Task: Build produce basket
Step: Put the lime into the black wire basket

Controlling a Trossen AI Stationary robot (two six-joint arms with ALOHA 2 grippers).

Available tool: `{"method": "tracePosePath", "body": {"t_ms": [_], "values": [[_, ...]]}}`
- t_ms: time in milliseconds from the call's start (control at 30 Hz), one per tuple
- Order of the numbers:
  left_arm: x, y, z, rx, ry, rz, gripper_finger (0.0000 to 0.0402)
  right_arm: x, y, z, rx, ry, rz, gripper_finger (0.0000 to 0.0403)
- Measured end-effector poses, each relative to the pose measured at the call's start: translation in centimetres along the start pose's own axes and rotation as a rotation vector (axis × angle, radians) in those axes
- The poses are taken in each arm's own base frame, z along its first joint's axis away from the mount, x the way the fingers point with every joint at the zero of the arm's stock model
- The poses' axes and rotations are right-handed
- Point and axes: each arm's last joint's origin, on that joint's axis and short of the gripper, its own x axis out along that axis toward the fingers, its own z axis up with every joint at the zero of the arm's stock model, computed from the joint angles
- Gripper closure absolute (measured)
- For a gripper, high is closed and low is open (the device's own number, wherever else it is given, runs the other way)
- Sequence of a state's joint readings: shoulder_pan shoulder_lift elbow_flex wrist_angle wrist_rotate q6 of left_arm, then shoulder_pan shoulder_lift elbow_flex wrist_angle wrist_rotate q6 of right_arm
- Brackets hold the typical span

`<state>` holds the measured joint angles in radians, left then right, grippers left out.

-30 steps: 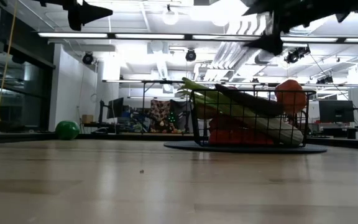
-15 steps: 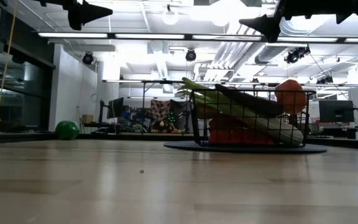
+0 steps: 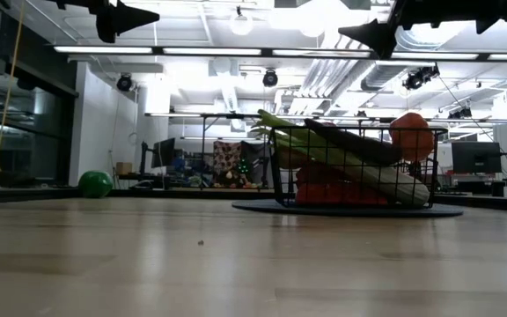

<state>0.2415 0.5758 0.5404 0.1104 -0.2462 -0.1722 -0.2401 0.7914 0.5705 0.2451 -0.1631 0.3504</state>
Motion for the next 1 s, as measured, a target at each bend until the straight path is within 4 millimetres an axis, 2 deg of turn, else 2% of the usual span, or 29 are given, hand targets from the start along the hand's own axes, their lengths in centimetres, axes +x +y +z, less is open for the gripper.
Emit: {"method": "tracePosePath", "body": {"t_ms": [267, 1000], "values": [[0.0, 0.0, 0.0, 0.0, 0.0, 0.0, 0.0051, 0.08, 0.73, -0.26, -0.253, 0.012, 0.054, 0.0027], [0.0, 0.0, 0.0, 0.0, 0.001, 0.0, 0.0051, 0.09, 0.84, -0.29, -0.248, 0.013, 0.06, 0.0027]]}}
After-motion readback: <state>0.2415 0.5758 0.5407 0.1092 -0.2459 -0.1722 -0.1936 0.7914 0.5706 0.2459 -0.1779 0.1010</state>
